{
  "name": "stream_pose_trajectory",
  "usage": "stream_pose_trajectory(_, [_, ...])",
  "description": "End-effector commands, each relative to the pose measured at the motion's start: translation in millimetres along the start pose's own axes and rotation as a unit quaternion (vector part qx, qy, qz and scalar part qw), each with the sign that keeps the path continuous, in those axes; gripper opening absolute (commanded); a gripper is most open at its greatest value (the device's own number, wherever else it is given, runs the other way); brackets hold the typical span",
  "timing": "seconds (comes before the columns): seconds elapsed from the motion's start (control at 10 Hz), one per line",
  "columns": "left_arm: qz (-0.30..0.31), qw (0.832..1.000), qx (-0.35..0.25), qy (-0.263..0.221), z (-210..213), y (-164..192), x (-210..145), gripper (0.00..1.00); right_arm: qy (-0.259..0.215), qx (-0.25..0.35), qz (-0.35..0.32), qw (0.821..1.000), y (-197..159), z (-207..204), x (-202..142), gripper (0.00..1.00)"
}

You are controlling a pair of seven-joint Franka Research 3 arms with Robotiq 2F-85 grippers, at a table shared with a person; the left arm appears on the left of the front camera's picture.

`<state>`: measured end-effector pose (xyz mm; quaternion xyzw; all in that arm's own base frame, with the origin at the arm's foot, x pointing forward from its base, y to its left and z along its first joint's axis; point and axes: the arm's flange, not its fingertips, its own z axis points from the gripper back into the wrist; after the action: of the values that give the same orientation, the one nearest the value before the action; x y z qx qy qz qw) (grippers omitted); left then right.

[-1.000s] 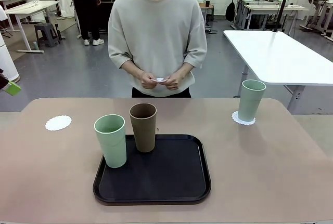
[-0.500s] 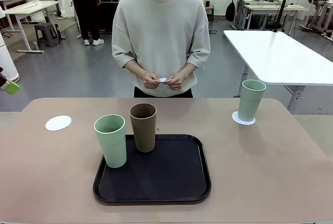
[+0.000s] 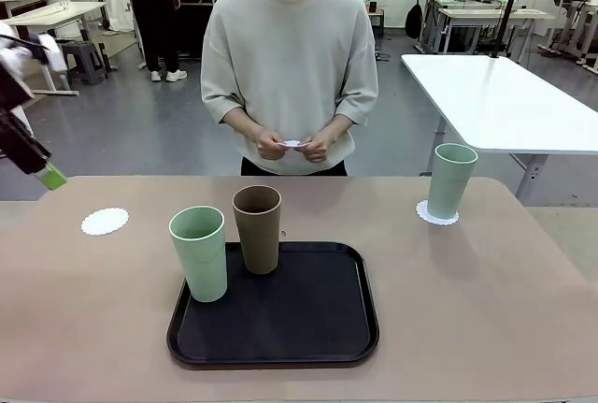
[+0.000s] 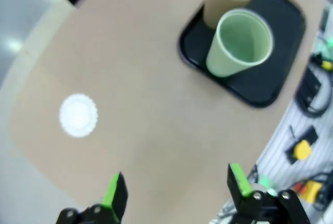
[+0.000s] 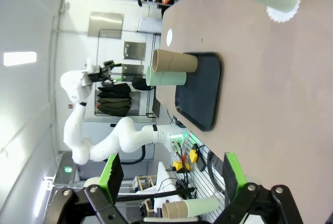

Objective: Place coasters on the table and set cups on them.
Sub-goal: Take one Reusable plastic cup from the Flat Tray and place it on a coaster set by the human.

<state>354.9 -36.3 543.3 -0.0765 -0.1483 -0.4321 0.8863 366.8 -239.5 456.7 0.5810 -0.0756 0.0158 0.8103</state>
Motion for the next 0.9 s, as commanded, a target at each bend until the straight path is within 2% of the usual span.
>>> stream_pose_trajectory(0.0, [-0.094, 0.994, -0.054, 0.004, 1.2, 33.1, 28.0, 1.0, 0.0, 0.0, -0.008, 1.0, 0.5, 0.3, 0.2, 1.0])
stream_pose_trajectory(0.2, [-0.187, 0.97, -0.131, -0.085, -17.6, 44.9, 18.5, 1.0, 0.0, 0.0, -0.008, 1.0, 0.5, 0.3, 0.2, 1.0])
stream_pose_trajectory(0.3, [-0.205, 0.955, -0.164, -0.139, -30.7, 47.5, 8.6, 1.0, 0.0, 0.0, -0.008, 1.0, 0.5, 0.3, 0.2, 1.0])
stream_pose_trajectory(0.6, [-0.228, 0.904, -0.269, -0.241, -66.5, 43.2, -16.6, 1.0, 0.0, 0.0, -0.008, 1.0, 0.5, 0.3, 0.2, 1.0])
stream_pose_trajectory(0.8, [-0.249, 0.877, -0.274, -0.306, -85.2, 35.6, -25.7, 1.0, 0.0, 0.0, -0.008, 1.0, 0.5, 0.3, 0.2, 1.0])
